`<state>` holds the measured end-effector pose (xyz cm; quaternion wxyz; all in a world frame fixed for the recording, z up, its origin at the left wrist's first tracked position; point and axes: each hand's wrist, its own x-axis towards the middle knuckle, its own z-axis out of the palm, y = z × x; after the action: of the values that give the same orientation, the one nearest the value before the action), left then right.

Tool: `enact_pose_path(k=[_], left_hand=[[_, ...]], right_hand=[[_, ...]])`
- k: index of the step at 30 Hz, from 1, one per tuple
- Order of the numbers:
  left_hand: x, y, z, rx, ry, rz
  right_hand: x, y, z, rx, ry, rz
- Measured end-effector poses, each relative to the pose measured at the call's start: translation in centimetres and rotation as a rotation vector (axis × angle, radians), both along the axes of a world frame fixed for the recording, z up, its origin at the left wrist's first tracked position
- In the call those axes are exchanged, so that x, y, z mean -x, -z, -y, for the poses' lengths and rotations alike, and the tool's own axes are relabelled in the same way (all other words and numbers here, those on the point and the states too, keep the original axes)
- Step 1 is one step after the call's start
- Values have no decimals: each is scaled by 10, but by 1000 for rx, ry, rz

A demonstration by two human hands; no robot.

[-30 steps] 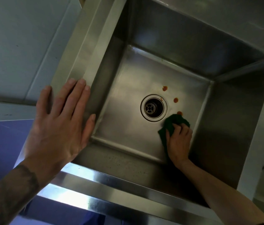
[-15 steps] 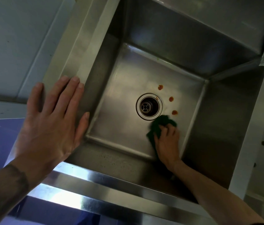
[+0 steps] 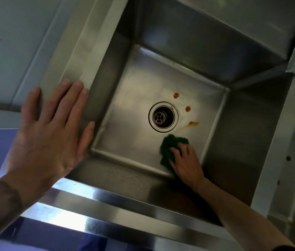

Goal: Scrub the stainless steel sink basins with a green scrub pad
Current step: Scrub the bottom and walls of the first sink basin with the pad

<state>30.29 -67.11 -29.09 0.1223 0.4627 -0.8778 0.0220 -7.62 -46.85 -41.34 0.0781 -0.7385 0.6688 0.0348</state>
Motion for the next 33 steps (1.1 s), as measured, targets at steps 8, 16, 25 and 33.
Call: enact_pose_path(k=[8, 16, 25, 33], left_hand=[[2, -11, -3, 20, 23, 30], [-8, 10, 2, 31, 19, 19], [-11, 18, 3, -20, 8, -8], [-13, 29, 1, 10, 0, -5]], right_hand=[[-12, 7, 45, 103, 491, -15], [10, -1, 40, 19, 393, 28], [-7, -1, 11, 14, 521, -66], [-11, 0, 73, 120, 791, 12]])
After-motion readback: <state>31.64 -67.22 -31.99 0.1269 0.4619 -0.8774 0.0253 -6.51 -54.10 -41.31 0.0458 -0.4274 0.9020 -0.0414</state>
